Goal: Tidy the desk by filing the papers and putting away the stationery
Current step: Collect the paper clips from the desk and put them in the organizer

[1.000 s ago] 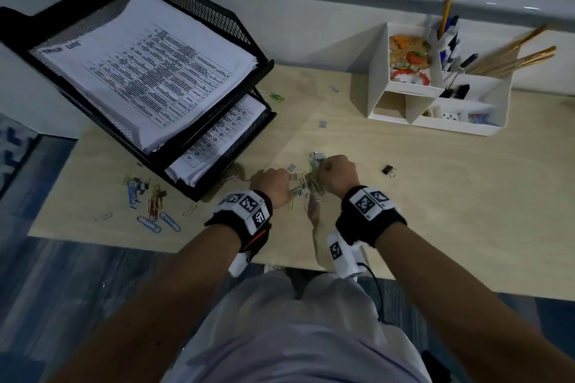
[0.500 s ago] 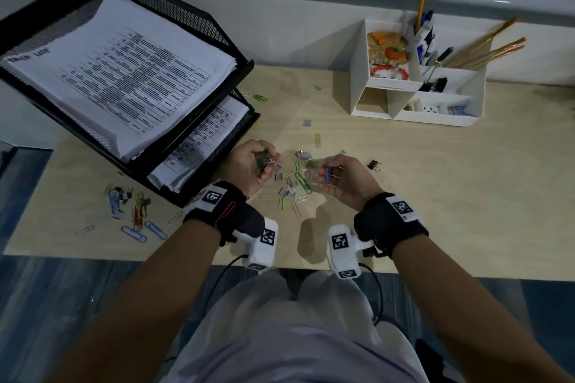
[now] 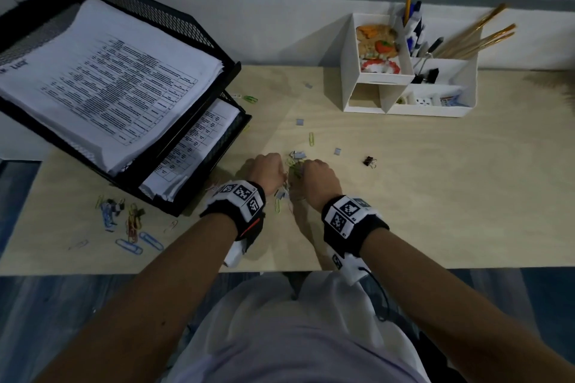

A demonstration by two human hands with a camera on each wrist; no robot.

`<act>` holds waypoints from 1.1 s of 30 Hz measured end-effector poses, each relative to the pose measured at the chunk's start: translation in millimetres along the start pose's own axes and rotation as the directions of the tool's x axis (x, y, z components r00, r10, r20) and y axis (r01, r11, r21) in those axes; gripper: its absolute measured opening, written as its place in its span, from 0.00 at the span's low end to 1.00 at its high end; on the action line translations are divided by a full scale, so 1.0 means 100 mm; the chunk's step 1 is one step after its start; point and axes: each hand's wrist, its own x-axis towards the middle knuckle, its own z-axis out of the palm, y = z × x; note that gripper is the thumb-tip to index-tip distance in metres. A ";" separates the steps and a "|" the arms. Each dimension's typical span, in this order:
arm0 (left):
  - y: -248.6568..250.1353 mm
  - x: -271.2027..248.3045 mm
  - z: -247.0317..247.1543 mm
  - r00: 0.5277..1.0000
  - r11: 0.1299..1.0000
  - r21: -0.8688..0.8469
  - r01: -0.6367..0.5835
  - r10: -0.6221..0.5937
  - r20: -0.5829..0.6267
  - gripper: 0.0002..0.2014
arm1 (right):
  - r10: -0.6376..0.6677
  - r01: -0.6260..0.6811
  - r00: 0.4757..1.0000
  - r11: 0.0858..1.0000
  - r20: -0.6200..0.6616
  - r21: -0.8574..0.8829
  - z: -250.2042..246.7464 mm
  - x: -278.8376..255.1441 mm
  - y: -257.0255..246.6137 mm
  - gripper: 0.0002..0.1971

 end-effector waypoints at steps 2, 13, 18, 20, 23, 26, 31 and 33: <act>0.04 0.00 0.00 1.000 0.997 0.080 0.004 -0.006 0.027 0.12 | -0.031 0.031 0.999 0.999 0.008 -0.023 -0.02 0.01 -0.01 0.11; 0.27 0.24 -0.17 0.910 0.318 -0.874 0.369 0.071 0.410 0.18 | 0.107 -0.229 0.971 0.172 0.213 0.958 -0.40 0.10 0.76 0.13; 0.85 0.30 -0.13 0.858 0.035 -0.910 0.414 0.320 0.402 0.13 | 0.107 -0.234 0.954 -0.319 0.281 0.918 -0.82 0.03 1.27 0.12; 1.11 0.34 -0.05 0.839 0.027 -0.899 0.437 0.348 0.418 0.12 | 0.153 -0.213 0.952 -0.293 0.266 0.932 -0.97 0.02 1.51 0.13; 1.55 0.44 0.09 0.795 0.055 -0.854 0.518 0.339 0.503 0.12 | 0.253 -0.221 0.937 -0.112 0.243 0.969 -1.22 0.06 1.88 0.13; 2.03 0.60 0.24 0.741 0.187 -0.783 0.593 0.254 0.622 0.15 | 0.382 -0.244 0.914 0.242 0.139 0.939 -1.52 0.15 2.24 0.10; 2.85 1.05 0.37 0.757 0.172 -0.760 0.627 0.098 0.646 0.17 | 0.397 -0.246 0.914 0.700 -0.079 0.671 -2.02 0.53 2.73 0.08; 3.11 1.28 0.37 0.789 0.068 -0.790 0.610 0.035 0.613 0.17 | 0.345 -0.231 0.927 0.836 -0.149 0.498 -2.18 0.71 2.78 0.06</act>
